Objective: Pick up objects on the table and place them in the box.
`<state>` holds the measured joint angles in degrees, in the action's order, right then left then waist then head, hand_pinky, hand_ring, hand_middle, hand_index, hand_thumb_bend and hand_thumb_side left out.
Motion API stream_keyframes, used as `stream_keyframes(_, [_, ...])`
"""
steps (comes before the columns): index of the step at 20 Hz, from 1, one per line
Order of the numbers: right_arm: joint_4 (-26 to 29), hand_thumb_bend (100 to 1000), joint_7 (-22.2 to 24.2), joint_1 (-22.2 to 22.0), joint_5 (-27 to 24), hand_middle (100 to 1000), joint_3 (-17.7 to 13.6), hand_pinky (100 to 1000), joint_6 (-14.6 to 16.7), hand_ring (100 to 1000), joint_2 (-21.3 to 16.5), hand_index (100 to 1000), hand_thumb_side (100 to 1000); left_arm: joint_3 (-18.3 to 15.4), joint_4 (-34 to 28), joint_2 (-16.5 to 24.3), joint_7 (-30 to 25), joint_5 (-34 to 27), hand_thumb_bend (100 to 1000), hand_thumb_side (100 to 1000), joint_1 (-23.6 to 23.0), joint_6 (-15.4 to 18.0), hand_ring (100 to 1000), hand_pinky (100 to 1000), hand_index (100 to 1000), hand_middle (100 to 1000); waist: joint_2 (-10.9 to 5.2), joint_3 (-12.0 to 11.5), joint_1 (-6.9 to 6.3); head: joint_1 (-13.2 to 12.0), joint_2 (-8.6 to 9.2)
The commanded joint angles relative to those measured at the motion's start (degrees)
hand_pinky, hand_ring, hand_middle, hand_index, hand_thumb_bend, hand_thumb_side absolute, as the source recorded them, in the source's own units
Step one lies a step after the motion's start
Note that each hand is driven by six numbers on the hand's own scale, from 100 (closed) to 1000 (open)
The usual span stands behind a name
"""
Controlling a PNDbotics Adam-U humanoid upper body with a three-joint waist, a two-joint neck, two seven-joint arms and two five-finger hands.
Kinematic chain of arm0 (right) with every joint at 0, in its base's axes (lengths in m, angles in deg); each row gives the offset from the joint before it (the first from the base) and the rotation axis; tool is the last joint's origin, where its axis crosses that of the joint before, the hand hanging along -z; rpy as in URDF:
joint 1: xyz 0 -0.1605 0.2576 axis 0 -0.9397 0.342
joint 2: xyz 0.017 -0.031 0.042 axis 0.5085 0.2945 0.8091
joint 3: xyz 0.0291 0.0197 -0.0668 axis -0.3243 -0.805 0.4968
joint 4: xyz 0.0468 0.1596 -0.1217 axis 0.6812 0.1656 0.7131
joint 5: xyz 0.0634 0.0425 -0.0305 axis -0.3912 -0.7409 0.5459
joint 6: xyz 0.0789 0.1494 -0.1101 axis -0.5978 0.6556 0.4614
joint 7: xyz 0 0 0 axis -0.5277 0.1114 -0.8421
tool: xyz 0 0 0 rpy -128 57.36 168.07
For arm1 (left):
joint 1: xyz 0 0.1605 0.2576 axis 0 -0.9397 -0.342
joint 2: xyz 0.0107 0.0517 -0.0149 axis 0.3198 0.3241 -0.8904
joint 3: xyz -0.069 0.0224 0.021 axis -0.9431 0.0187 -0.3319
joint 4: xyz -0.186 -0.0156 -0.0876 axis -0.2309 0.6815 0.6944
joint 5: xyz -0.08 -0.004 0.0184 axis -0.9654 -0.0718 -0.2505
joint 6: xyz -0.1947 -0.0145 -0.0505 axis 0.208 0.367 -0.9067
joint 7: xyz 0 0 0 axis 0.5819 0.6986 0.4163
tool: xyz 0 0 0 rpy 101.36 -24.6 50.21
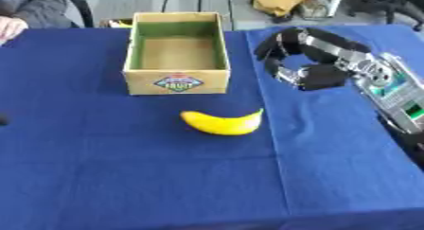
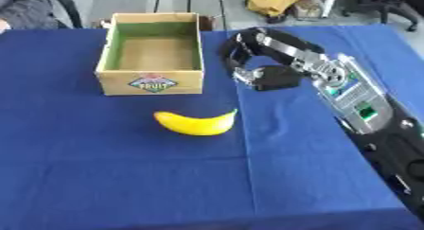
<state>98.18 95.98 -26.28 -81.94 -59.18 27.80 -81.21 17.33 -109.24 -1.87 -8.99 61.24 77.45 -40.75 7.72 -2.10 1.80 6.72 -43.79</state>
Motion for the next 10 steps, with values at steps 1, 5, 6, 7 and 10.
stream_keyframes(1, [-0.7,100,2.4,1.8,3.1,682,-0.5,640,1.7,648,0.3,801,487,0.0,-0.7,1.0,-0.2,0.0,181,1000,0.3,0.1,478,523,640,548,-0.88,-0.1,-0.3,0.2,-0.31])
stream_keyframes(5, [-1.5,100,4.1,2.4,6.8,687,0.2,645,3.7,655,1.3,803,504,0.1,-0.6,1.0,-0.3,0.0,180,1000,0.1,0.2,479,523,640,548,-1.02,-0.3,-0.5,0.4,-0.33])
stream_keyframes(6, [-1.6,100,4.5,2.4,7.8,692,0.5,651,4.1,662,1.5,805,549,0.1,-0.6,1.0,-0.3,0.0,180,1000,0.1,0.2,479,523,640,548,-1.03,-0.3,-0.51,0.4,-0.33])
stream_keyframes(7, [-1.8,100,4.8,2.4,8.8,692,0.7,651,4.5,662,1.6,805,549,0.1,-0.6,1.0,-0.3,0.0,180,1000,0.1,0.2,479,523,640,548,-1.04,-0.3,-0.53,0.4,-0.33])
stream_keyframes(10, [-2.1,100,5.6,2.4,11.6,693,1.2,658,5.6,670,1.9,804,594,0.1,-0.6,1.0,-0.4,0.0,180,1000,0.1,0.2,479,523,640,549,-1.05,-0.3,-0.5,0.5,-0.33])
